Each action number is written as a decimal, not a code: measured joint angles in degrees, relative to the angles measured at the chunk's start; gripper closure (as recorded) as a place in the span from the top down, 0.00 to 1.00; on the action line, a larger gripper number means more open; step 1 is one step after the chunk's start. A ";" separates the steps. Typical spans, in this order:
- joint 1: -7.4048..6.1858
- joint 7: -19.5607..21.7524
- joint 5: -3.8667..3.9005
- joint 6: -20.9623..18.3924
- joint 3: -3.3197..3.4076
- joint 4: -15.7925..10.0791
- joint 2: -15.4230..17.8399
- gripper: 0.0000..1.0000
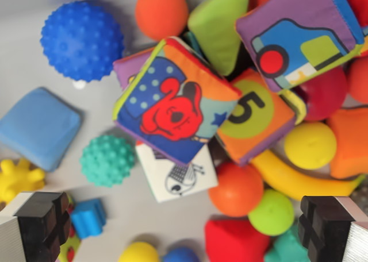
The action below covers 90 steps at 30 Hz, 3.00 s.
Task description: Pick an object from the bin
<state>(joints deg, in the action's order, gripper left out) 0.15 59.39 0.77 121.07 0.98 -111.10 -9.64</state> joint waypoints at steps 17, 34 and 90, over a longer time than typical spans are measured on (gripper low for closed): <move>0.35 10.70 -0.93 1.33 2.45 2.18 -3.82 1.00; 0.77 22.87 -2.55 2.49 5.18 5.51 -8.63 1.00; 1.58 33.57 -6.80 15.63 7.09 6.91 -23.72 0.00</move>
<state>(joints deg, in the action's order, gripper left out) 1.73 92.95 -6.02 136.70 8.07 -104.19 -33.36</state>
